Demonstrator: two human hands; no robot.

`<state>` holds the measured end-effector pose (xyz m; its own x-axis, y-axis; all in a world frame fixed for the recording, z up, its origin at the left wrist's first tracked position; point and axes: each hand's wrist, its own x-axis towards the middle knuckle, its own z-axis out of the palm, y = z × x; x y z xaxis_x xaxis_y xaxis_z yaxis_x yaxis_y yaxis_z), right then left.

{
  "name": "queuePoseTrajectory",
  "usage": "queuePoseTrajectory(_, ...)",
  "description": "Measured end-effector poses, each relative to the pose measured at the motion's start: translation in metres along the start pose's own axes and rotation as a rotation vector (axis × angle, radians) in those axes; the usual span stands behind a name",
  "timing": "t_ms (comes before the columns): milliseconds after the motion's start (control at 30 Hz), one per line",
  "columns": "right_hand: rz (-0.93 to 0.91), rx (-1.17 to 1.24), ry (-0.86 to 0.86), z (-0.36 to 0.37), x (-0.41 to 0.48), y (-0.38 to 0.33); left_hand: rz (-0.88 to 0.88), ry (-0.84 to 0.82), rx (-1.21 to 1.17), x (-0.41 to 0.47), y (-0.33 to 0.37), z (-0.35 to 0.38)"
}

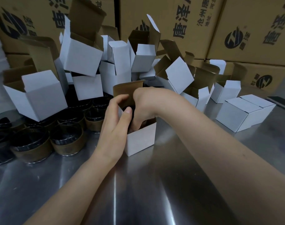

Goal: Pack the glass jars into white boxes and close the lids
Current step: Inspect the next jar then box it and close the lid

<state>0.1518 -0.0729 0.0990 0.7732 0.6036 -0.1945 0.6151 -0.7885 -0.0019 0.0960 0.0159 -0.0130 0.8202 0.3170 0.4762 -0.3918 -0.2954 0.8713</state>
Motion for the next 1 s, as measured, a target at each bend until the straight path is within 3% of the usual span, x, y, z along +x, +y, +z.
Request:
queuePoseTrajectory(233,-0.079,-0.107,-0.096,-0.009,0.001,-0.005,0.002,-0.009,0.003,0.000,0.001,0.000)
queuePoseTrajectory(500,-0.035,-0.187,-0.111,0.014,0.018,-0.013,-0.002,-0.029,0.018,0.000,-0.003,0.001)
queuePoseTrajectory(667,-0.103,-0.219,-0.125,0.011,0.015,-0.013,-0.010,-0.031,-0.009,0.002,-0.005,0.000)
queuePoseTrajectory(833,-0.074,-0.035,-0.094,0.009,0.008,0.003,-0.016,-0.038,-0.053,0.004,-0.004,0.000)
queuePoseTrajectory(1000,-0.053,0.315,-0.033,0.011,0.003,0.018,-0.023,-0.042,-0.141,0.005,-0.005,-0.001)
